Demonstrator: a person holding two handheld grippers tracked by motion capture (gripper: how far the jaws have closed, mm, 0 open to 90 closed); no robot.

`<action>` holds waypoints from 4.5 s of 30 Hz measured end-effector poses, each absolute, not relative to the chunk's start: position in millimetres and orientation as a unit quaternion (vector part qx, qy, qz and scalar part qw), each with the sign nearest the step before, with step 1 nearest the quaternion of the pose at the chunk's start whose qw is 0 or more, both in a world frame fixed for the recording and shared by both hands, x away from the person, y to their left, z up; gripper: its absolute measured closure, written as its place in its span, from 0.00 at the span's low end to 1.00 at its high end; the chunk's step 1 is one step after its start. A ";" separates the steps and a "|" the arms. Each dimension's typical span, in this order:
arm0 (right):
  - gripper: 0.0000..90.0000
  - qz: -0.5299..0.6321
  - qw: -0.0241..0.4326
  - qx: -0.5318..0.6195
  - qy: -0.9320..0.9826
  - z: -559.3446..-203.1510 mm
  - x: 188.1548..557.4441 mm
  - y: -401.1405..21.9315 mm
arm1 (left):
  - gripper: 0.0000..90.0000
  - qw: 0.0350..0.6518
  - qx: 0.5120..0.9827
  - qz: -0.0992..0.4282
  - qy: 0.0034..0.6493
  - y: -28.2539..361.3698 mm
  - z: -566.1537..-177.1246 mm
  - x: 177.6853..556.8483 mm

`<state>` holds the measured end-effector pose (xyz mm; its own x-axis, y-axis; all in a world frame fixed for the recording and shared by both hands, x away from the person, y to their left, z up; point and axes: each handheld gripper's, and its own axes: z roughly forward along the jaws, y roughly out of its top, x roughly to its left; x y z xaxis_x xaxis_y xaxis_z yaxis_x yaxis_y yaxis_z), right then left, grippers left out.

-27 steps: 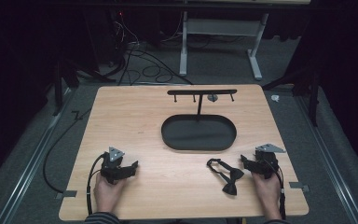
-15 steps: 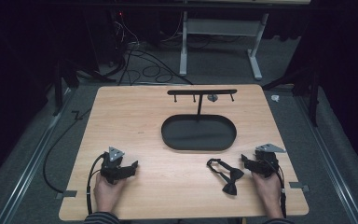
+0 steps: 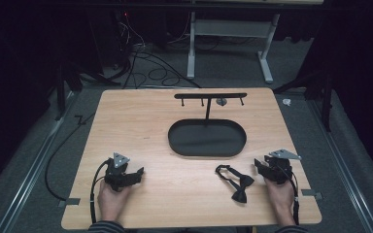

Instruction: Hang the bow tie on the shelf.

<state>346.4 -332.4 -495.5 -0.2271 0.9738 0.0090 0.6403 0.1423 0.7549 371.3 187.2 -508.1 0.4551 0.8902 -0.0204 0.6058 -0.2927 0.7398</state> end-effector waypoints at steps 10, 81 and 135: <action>0.66 0.365 0.221 0.543 0.723 -477.3 330.7 -327.5 | 0.26 0.349 0.778 0.203 0.480 187.3 -508.1 371.3; 0.96 0.384 0.158 0.445 0.793 -468.1 336.1 -272.6 | 0.26 0.348 0.779 0.203 0.480 187.5 -507.9 371.1; 0.97 0.434 0.237 0.434 0.753 -385.4 365.5 -290.0 | 0.26 0.350 0.778 0.203 0.481 187.4 -508.1 371.3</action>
